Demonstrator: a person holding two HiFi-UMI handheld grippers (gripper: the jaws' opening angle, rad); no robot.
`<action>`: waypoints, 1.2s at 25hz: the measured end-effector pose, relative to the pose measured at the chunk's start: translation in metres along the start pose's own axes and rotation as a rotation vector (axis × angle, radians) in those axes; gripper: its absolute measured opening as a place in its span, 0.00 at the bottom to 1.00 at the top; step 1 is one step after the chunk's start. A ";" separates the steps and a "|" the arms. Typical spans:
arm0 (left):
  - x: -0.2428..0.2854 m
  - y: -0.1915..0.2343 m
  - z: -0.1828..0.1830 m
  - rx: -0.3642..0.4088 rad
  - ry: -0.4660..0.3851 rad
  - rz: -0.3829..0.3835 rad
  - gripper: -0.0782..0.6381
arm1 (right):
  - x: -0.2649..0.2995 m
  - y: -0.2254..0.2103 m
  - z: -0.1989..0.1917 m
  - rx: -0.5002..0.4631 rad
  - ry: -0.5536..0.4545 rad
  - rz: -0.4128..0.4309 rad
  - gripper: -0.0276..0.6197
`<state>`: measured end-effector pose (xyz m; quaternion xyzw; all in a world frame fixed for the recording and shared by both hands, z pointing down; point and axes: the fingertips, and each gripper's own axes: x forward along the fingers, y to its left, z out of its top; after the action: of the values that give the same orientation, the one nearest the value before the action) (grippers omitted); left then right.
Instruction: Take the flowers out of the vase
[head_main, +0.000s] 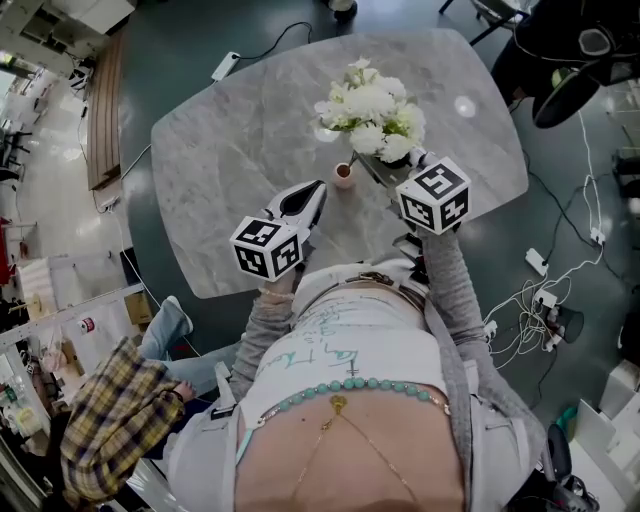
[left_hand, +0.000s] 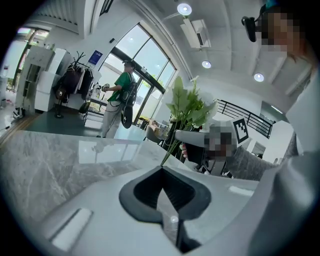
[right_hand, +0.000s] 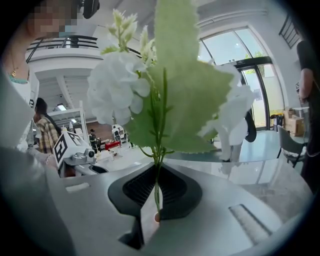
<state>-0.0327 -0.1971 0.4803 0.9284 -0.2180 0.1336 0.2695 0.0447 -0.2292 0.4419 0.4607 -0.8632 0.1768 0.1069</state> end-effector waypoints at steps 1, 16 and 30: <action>0.001 -0.001 -0.001 0.000 0.001 0.000 0.11 | -0.001 0.001 0.003 -0.004 -0.006 0.003 0.11; 0.012 -0.013 -0.002 0.003 0.008 -0.003 0.11 | -0.026 0.007 0.035 -0.016 -0.043 0.018 0.11; 0.019 -0.020 -0.005 0.015 0.004 -0.012 0.11 | -0.034 0.015 0.046 -0.016 -0.049 0.057 0.11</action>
<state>-0.0074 -0.1856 0.4827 0.9315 -0.2107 0.1356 0.2637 0.0497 -0.2147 0.3848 0.4392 -0.8796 0.1617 0.0844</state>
